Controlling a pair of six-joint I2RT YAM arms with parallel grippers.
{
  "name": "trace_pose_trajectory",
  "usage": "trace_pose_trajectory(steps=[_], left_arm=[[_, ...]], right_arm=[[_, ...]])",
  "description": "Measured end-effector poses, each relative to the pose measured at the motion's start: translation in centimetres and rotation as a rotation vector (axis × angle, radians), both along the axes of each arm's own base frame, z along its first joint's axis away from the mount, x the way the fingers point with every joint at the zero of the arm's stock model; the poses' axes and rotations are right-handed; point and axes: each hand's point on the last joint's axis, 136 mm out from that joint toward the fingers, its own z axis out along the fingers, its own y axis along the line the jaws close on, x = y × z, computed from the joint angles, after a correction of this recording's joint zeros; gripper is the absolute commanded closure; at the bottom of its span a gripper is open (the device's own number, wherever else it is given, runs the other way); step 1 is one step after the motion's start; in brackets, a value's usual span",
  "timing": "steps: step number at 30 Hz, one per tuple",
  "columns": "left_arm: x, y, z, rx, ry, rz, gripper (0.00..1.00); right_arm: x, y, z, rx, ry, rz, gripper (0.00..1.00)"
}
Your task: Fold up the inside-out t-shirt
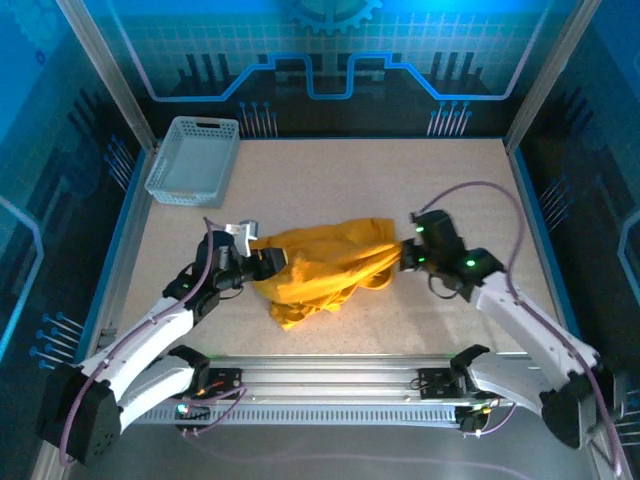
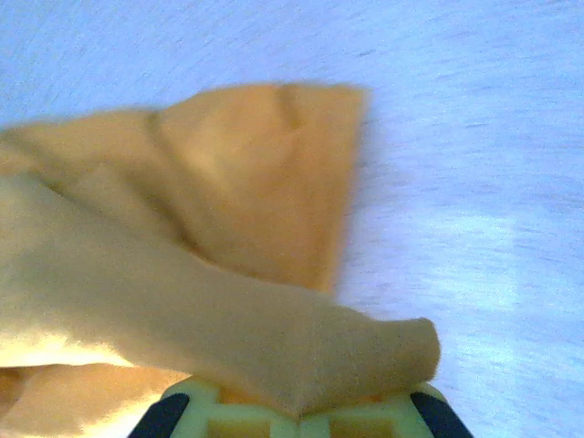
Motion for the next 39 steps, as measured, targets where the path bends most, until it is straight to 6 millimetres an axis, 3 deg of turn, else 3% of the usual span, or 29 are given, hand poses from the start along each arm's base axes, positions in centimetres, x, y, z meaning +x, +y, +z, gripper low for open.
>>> trace_pose_trajectory(steps=[4, 7, 10, 15, 21, 26, 30, 34, 36, 39], left_arm=[[2.0, 3.3, 0.1, 0.073, 0.046, 0.156, 0.36], [4.9, 5.7, -0.2, 0.131, 0.098, 0.267, 0.30], [7.1, 6.7, -2.5, 0.165, 0.183, 0.315, 0.22], [7.9, 6.2, -7.9, 0.184, 0.350, 0.299, 0.21], [8.9, 4.2, -10.1, 0.090, 0.410, 0.259, 0.37], [9.4, 2.3, -10.4, 0.018, 0.415, 0.204, 0.68], [9.8, 1.5, -9.7, -0.016, 0.391, 0.177, 0.99], [10.2, 1.6, -7.9, -0.003, 0.367, 0.177, 1.00], [11.1, 1.7, -4.9, 0.006, 0.310, 0.179, 1.00], [12.4, 2.1, 2.3, 0.014, 0.156, 0.189, 1.00]], right_arm=[[-0.3, -5.1, 0.9, 0.030, -0.011, -0.186, 1.00], [-0.4, -7.3, -0.4, 0.063, 0.031, -0.274, 1.00], [-0.7, -7.2, -2.5, 0.090, 0.096, -0.280, 1.00], [-1.2, -6.6, -4.6, 0.116, 0.160, -0.264, 1.00], [-1.1, -6.4, -4.9, 0.134, 0.159, -0.256, 1.00], [-1.0, -6.5, -5.2, 0.136, 0.167, -0.259, 1.00], [-0.9, -6.8, -5.4, 0.131, 0.187, -0.271, 1.00], [0.1, -7.6, -2.7, 0.138, 0.143, -0.287, 1.00], [1.1, -7.9, 0.3, 0.145, 0.084, -0.289, 1.00], [2.6, -7.9, 6.5, 0.168, -0.050, -0.264, 1.00]])
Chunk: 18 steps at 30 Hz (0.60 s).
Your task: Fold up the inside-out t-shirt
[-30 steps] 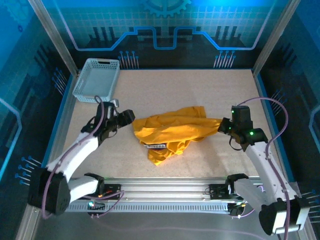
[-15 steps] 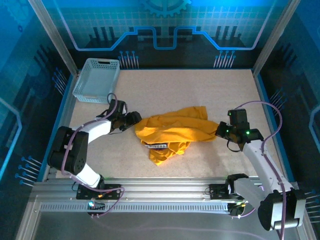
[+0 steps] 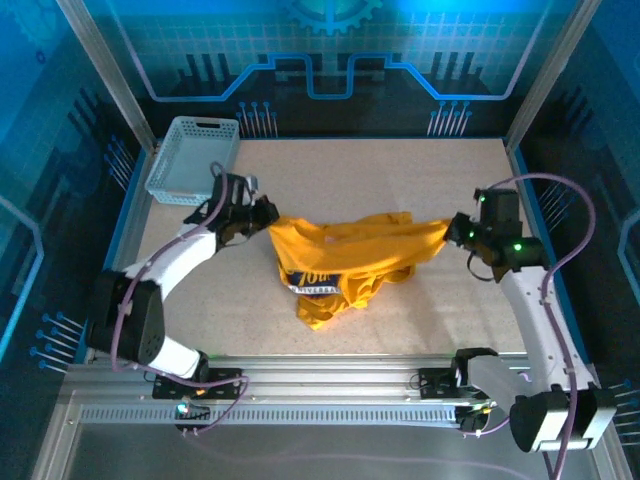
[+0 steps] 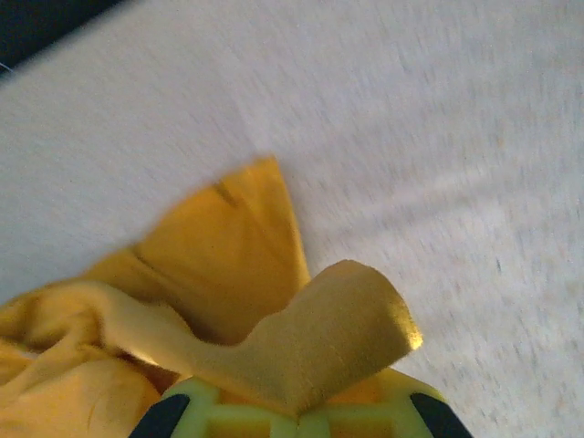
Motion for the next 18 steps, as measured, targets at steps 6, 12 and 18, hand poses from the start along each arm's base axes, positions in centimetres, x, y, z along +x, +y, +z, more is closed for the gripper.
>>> trace_pose_trajectory(steps=[6, 12, 18], left_arm=[[-2.0, 2.9, 20.6, 0.059, -0.456, 0.085, 1.00], [-9.8, 6.2, 35.8, 0.067, -0.816, 0.176, 1.00], [-12.9, 2.6, 37.2, 0.005, -0.865, 0.033, 1.00]], right_arm=[[0.4, 1.0, 13.0, 0.028, -0.287, 0.055, 1.00], [0.2, 4.4, 24.3, 0.083, -0.532, 0.206, 1.00], [2.5, 5.6, 21.6, 0.059, -0.463, 0.231, 1.00]])
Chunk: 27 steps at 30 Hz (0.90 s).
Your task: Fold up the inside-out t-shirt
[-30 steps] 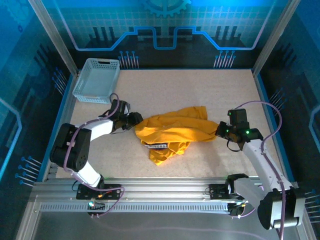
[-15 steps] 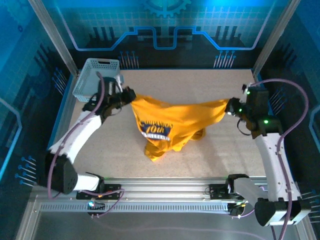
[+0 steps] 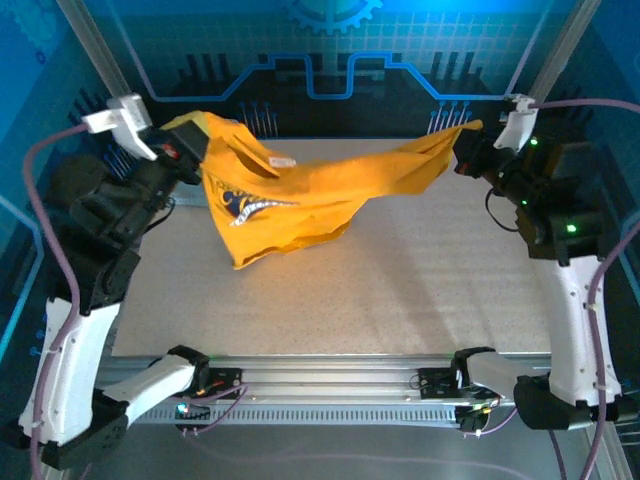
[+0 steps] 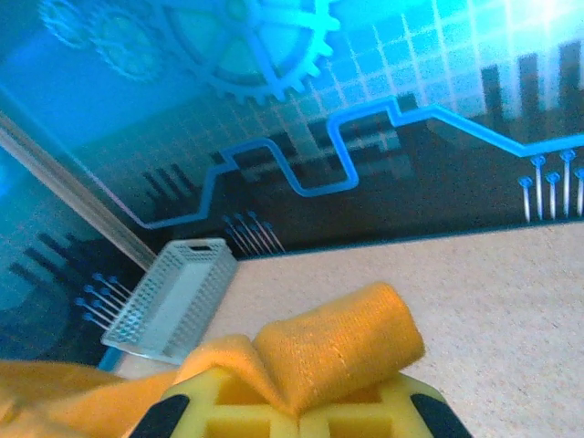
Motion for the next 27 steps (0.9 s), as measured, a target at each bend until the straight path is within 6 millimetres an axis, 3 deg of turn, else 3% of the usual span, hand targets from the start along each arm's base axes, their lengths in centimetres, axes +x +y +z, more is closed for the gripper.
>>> trace_pose_trajectory(steps=[2, 4, 6, 7, 9, 10, 11, 12, 13, 15, 16, 18, 21, 24, 27], left_arm=[[0.9, -3.3, -4.2, 0.044, 0.095, -0.072, 1.00], [2.4, -7.4, -10.5, 0.111, 0.233, -0.141, 1.00], [3.6, -10.9, -17.7, 0.180, 0.377, -0.180, 1.00], [3.8, -12.9, -22.2, 0.225, 0.469, -0.202, 1.00], [3.5, -15.7, -30.1, 0.314, 0.629, -0.234, 1.00], [3.0, -16.9, -33.3, 0.351, 0.693, -0.248, 0.96], [2.2, -18.2, -36.4, 0.391, 0.760, -0.267, 0.86], [1.5, -19.4, -38.3, 0.417, 0.796, -0.286, 0.80], [0.7, -21.6, -40.3, 0.432, 0.826, -0.328, 0.72], [-0.9, -25.0, -43.1, 0.450, 0.884, -0.400, 0.57], [-1.7, -26.4, -44.1, 0.455, 0.901, -0.438, 0.51], [-2.8, -27.5, -44.9, 0.451, 0.928, -0.473, 0.38], [-2.7, -27.1, -43.1, 0.439, 0.896, -0.463, 0.28], [-2.1, -24.4, -39.0, 0.381, 0.820, -0.408, 0.28], [-0.6, -19.0, -36.2, 0.301, 0.785, -0.295, 0.26]], right_arm=[[1.5, -0.2, -4.0, -0.023, 0.093, -0.021, 1.00], [3.2, -0.5, -9.9, -0.051, 0.223, -0.043, 1.00], [3.7, -1.1, -15.6, -0.071, 0.355, -0.061, 1.00], [3.6, -1.5, -18.7, -0.082, 0.429, -0.075, 1.00], [3.0, -2.4, -23.0, -0.090, 0.535, -0.101, 0.97], [2.6, -2.9, -24.6, -0.089, 0.575, -0.114, 0.87], [2.2, -3.4, -25.8, -0.085, 0.608, -0.132, 0.76], [2.0, -3.7, -26.5, -0.080, 0.623, -0.142, 0.68], [1.8, -4.3, -27.2, -0.078, 0.641, -0.158, 0.53], [1.7, -4.7, -27.8, -0.076, 0.651, -0.171, 0.38], [1.6, -4.8, -27.9, -0.077, 0.652, -0.176, 0.34], [1.5, -4.9, -27.9, -0.090, 0.646, -0.179, 0.30], [1.0, -4.4, -27.0, -0.127, 0.614, -0.178, 0.26], [0.1, -1.6, -26.0, -0.169, 0.569, -0.103, 0.24], [-1.3, 1.8, -26.4, -0.206, 0.562, 0.000, 0.23]])
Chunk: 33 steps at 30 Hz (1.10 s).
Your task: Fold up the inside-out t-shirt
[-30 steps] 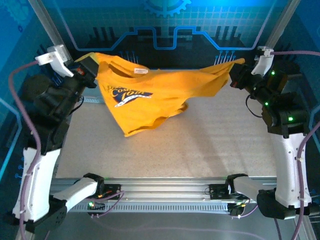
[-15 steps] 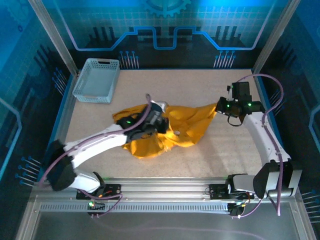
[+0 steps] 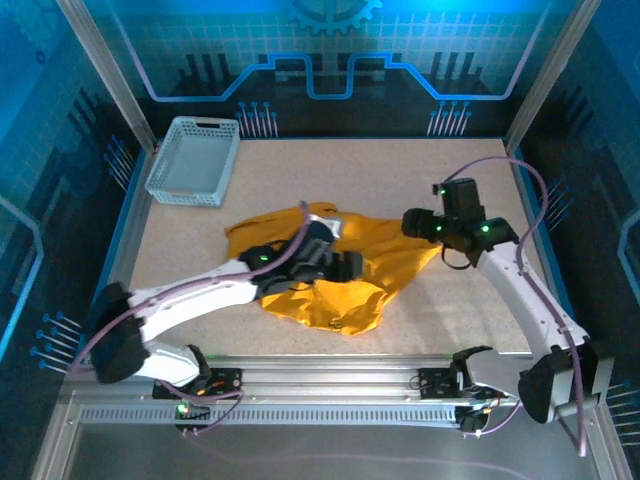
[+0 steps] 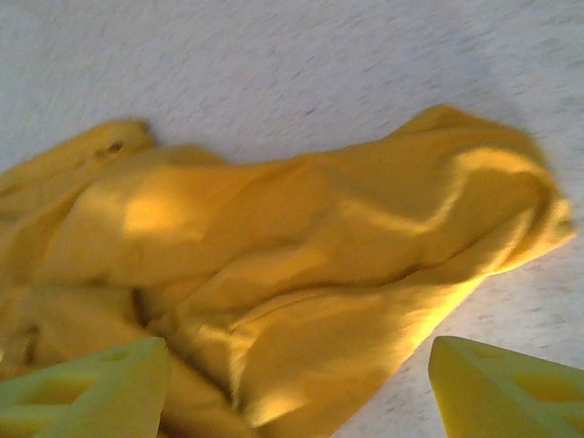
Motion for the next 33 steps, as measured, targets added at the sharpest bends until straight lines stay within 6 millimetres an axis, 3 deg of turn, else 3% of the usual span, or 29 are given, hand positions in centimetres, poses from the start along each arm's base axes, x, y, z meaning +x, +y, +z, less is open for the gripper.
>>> trace_pose_trajectory(steps=[2, 5, 7, 9, 13, 19, 22, 29, 33], left_arm=[[1.4, 4.5, -0.1, 0.029, -0.006, 0.128, 0.25], [2.3, 10.2, -2.6, 0.112, 0.063, 0.275, 0.24], [2.4, 12.8, -4.5, 0.167, 0.129, 0.340, 0.24], [2.4, 13.8, -5.7, 0.203, 0.174, 0.363, 0.25], [2.1, 12.6, -7.7, 0.241, 0.262, 0.325, 0.27], [1.7, 8.6, -9.6, 0.272, 0.309, 0.235, 0.29], [1.7, 7.8, -10.8, 0.282, 0.335, 0.232, 0.34], [2.7, 7.1, -13.2, 0.303, 0.377, 0.265, 0.54], [3.1, 6.6, -13.2, 0.281, 0.367, 0.272, 0.78]], right_arm=[[-1.1, 1.9, -1.1, -0.007, 0.027, 0.060, 0.23], [-2.9, 4.5, -3.0, -0.023, 0.074, 0.133, 0.25], [-4.0, 5.8, -4.4, -0.021, 0.102, 0.164, 0.26], [-5.1, 6.2, -6.4, -0.019, 0.141, 0.173, 0.26], [-7.2, 6.4, -10.2, -0.015, 0.234, 0.170, 0.27], [-8.5, 7.7, -11.8, 0.018, 0.266, 0.185, 0.24], [-8.7, 7.7, -12.5, 0.024, 0.271, 0.177, 0.24], [-8.9, 7.7, -12.9, 0.026, 0.279, 0.164, 0.24], [-8.8, 7.6, -12.9, 0.015, 0.273, 0.161, 0.24]])
